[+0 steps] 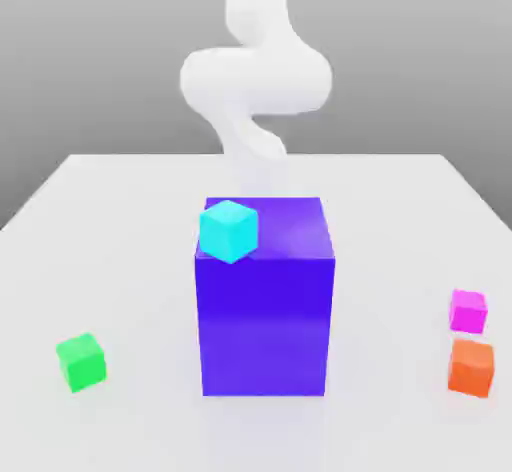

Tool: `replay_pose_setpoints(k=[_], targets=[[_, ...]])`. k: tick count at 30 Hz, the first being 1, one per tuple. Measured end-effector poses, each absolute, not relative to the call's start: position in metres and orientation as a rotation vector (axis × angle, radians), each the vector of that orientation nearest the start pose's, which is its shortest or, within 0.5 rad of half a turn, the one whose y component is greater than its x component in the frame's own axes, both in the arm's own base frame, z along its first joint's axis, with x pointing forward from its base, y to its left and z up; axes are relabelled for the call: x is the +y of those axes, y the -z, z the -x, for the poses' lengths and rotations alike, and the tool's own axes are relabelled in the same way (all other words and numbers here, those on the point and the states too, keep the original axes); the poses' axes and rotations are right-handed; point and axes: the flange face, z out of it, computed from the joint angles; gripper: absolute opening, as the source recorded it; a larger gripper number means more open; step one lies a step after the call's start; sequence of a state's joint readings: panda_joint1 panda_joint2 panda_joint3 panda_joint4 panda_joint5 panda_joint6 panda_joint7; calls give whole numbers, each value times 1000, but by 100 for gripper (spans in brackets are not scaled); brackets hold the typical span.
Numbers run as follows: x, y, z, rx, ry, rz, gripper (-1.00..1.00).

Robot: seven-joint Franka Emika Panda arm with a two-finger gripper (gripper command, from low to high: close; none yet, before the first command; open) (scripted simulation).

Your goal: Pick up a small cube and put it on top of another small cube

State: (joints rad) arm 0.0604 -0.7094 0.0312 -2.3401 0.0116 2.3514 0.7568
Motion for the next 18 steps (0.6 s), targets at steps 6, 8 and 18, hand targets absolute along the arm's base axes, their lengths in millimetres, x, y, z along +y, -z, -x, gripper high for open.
replay_pose_setpoints(k=[6, 8, 18], targets=[[147, -535, -417, 491, 695, 2799, 0], [183, -492, -415, 348, 615, 2862, 0], [324, -278, -303, -475, 201, 3032, 0]])
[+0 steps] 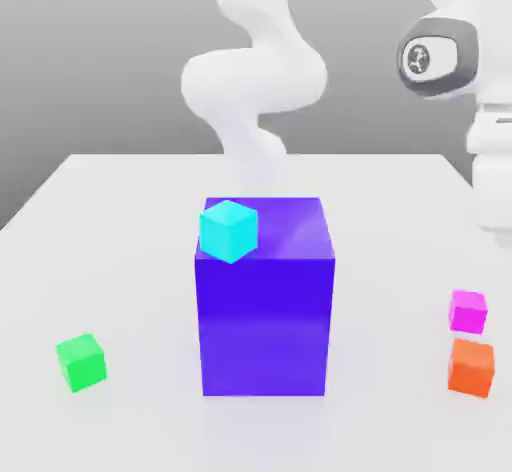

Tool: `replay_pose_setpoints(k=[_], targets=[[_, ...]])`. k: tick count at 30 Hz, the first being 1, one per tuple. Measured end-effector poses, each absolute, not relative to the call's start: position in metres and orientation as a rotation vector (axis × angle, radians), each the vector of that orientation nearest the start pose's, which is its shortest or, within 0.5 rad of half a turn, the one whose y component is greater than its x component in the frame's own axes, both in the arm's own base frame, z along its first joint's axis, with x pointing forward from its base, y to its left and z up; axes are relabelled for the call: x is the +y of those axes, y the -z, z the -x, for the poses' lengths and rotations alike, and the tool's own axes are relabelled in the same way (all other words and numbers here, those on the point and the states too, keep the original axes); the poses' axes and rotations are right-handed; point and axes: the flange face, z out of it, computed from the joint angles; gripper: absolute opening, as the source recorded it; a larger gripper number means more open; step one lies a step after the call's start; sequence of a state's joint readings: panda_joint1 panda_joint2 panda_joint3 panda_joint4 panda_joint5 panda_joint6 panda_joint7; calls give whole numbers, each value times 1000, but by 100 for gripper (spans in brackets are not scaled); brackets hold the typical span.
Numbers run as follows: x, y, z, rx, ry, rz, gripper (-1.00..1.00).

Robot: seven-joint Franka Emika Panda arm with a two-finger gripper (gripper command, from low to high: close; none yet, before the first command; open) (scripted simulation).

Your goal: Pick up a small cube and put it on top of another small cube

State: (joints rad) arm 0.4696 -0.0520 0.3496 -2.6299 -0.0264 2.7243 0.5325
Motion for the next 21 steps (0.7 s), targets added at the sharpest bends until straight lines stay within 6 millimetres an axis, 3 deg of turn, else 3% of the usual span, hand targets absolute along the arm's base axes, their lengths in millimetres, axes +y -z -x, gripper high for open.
replay_pose_setpoints(k=[4, 10, 11, 17, 21], targets=[[339, -204, -238, -775, 36, 3033, 0], [339, -137, -226, -824, 0, 3029, 0], [339, -130, -226, -825, 0, 3030, -100], [339, -126, -225, -827, 0, 3030, -100], [340, -155, -226, -825, -1, 3030, -100]])
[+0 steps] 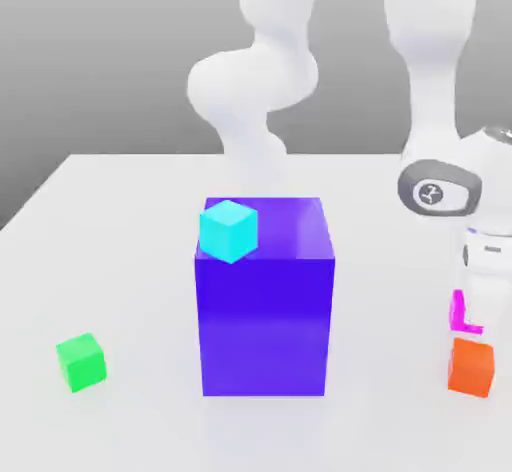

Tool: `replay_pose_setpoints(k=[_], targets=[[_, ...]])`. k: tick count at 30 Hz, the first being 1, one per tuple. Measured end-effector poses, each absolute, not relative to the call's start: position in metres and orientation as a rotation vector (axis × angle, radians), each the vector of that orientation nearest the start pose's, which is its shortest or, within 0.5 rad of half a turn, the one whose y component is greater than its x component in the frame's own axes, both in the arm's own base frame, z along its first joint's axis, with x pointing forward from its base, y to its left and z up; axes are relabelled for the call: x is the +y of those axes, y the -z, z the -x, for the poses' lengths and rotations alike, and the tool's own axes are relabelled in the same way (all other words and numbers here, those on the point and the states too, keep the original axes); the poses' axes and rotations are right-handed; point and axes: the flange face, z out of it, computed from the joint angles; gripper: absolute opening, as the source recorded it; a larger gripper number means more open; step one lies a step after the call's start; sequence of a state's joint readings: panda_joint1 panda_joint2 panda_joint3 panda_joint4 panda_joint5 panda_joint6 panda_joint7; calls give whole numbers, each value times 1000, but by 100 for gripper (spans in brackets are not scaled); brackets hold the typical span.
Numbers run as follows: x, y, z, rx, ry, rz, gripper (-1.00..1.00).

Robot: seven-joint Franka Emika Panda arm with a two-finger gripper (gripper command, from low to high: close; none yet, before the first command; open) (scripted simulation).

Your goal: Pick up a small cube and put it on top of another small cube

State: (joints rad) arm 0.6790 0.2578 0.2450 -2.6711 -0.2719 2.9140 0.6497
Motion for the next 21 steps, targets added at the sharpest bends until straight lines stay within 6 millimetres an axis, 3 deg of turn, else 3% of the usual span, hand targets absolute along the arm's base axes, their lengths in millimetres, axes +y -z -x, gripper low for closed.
replay_pose_setpoints(k=[3, 9, 15, 21], targets=[[338, -184, -227, -819, -1, 3033, -100], [297, -197, -291, -368, -25, 3115, -100], [237, -205, -356, 160, -36, 3122, -100], [163, -213, -407, 680, -47, 3037, -100]])
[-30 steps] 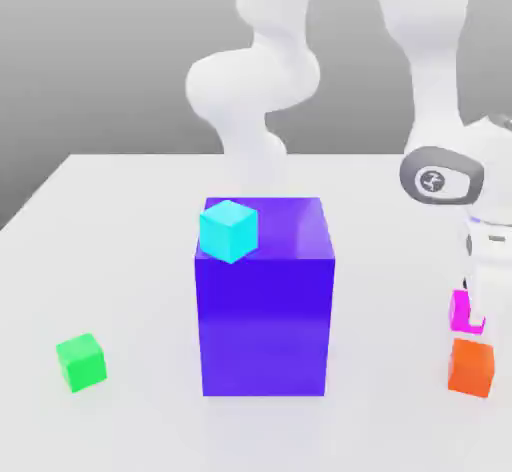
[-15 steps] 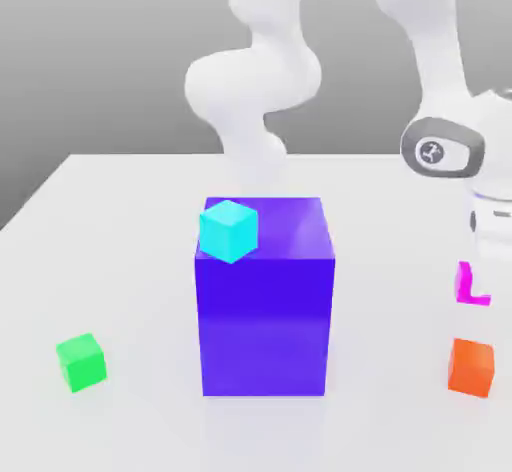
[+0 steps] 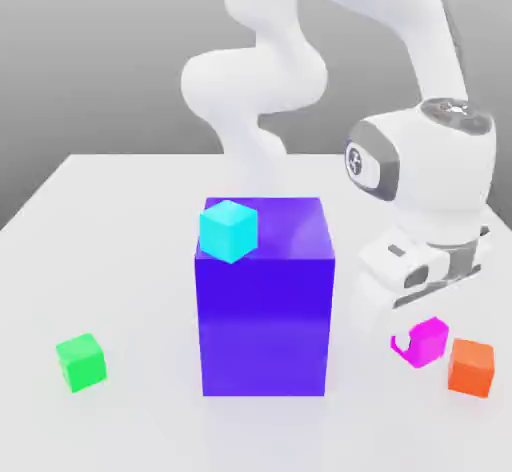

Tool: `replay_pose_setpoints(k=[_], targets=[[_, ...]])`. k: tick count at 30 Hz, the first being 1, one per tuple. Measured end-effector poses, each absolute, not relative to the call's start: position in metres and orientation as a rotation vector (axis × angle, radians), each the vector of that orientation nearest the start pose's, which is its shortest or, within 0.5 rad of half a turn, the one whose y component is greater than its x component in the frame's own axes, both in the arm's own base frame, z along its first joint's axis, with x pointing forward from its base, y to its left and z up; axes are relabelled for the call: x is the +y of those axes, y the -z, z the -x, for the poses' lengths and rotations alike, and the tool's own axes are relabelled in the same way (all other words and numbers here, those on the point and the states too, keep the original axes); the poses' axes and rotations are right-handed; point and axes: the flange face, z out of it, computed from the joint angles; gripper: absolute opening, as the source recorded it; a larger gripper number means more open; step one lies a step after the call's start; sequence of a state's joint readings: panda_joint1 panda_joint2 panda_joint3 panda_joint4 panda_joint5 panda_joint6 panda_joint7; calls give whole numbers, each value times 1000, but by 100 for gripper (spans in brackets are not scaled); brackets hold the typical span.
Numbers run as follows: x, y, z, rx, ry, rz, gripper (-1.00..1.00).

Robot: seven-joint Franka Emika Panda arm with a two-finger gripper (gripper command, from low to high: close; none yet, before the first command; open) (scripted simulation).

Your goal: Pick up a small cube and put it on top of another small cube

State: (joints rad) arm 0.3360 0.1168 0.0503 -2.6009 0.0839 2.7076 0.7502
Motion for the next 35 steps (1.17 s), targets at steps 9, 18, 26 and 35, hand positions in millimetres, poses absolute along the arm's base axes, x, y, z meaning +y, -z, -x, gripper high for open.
replay_pose_setpoints(k=[9, 18, 26, 35], targets=[[44, -227, -450, 1358, -48, 2781, -100], [-136, -237, -416, 2303, -23, 2101, -100], [-256, -240, -333, 2865, -2, 1280, -100], [-245, -183, -340, 2862, 2, 1294, 100]])
